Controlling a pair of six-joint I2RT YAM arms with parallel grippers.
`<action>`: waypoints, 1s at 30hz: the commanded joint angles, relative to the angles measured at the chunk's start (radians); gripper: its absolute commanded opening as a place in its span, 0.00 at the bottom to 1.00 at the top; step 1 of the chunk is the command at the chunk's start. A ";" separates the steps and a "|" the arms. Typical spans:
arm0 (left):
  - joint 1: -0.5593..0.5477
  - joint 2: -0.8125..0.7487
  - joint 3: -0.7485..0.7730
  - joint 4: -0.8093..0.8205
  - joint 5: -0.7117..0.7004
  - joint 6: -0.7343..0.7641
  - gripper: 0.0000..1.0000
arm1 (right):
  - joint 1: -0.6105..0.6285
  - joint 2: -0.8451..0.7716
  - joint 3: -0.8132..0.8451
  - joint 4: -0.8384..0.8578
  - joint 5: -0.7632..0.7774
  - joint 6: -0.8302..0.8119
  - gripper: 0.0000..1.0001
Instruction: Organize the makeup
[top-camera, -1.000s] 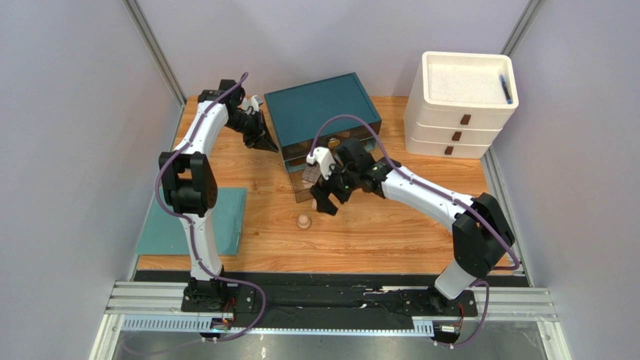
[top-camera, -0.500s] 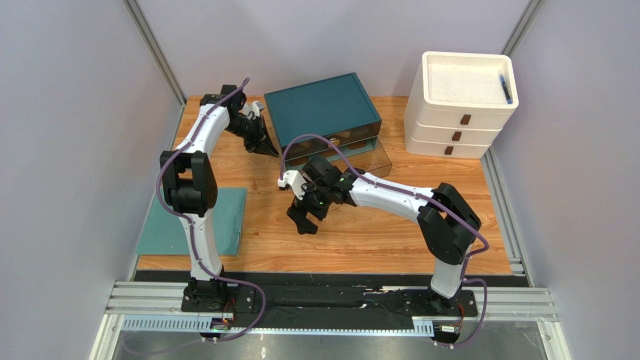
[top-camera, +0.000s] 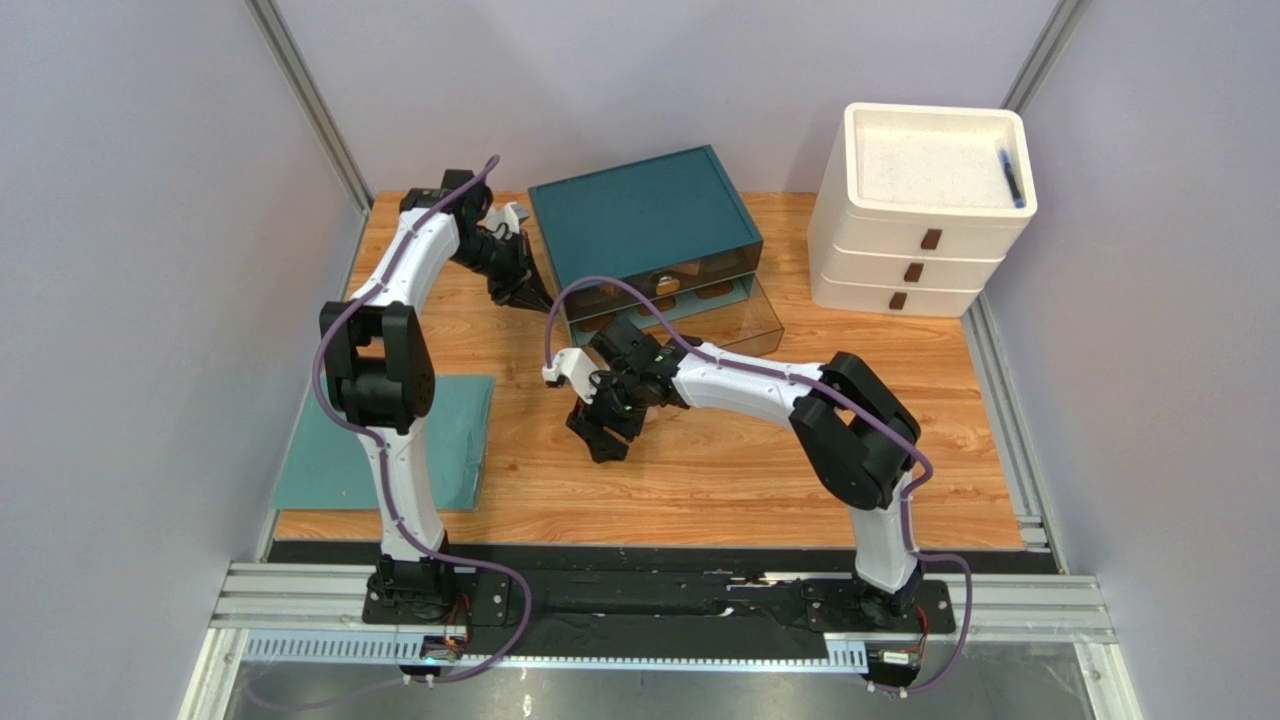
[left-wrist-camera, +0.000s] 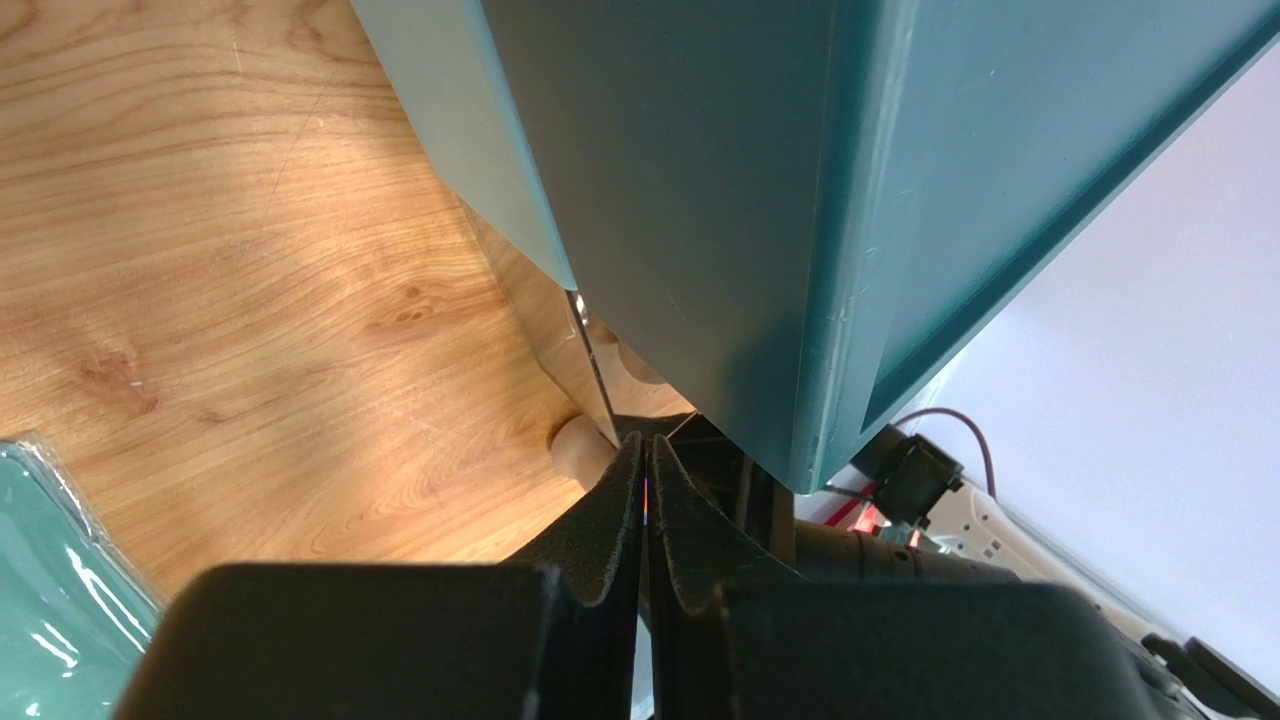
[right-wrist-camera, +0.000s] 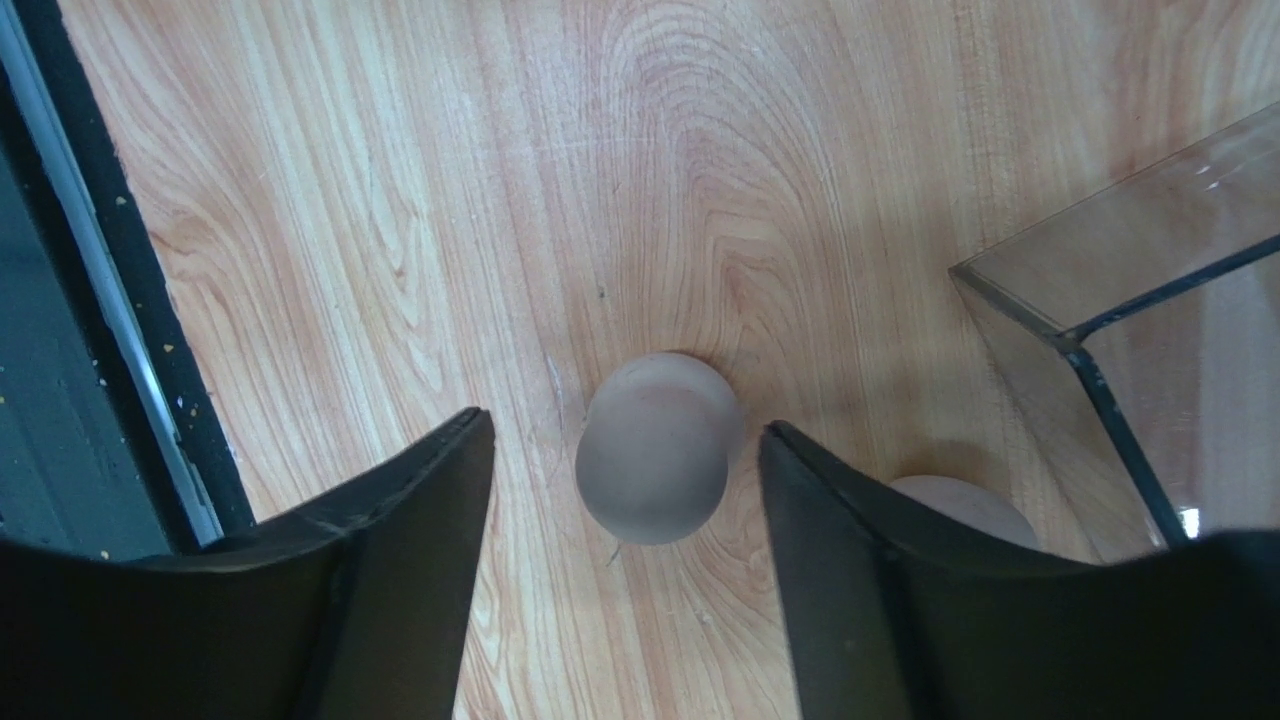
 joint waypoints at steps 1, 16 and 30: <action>0.007 -0.042 0.015 0.003 -0.009 0.014 0.05 | 0.008 0.023 0.054 0.005 0.006 -0.046 0.59; 0.007 -0.032 0.037 -0.007 -0.004 0.016 0.05 | 0.007 -0.075 0.123 -0.078 0.017 -0.036 0.00; 0.006 -0.030 0.037 -0.009 -0.001 0.022 0.05 | -0.151 -0.230 0.169 0.013 0.252 0.027 0.00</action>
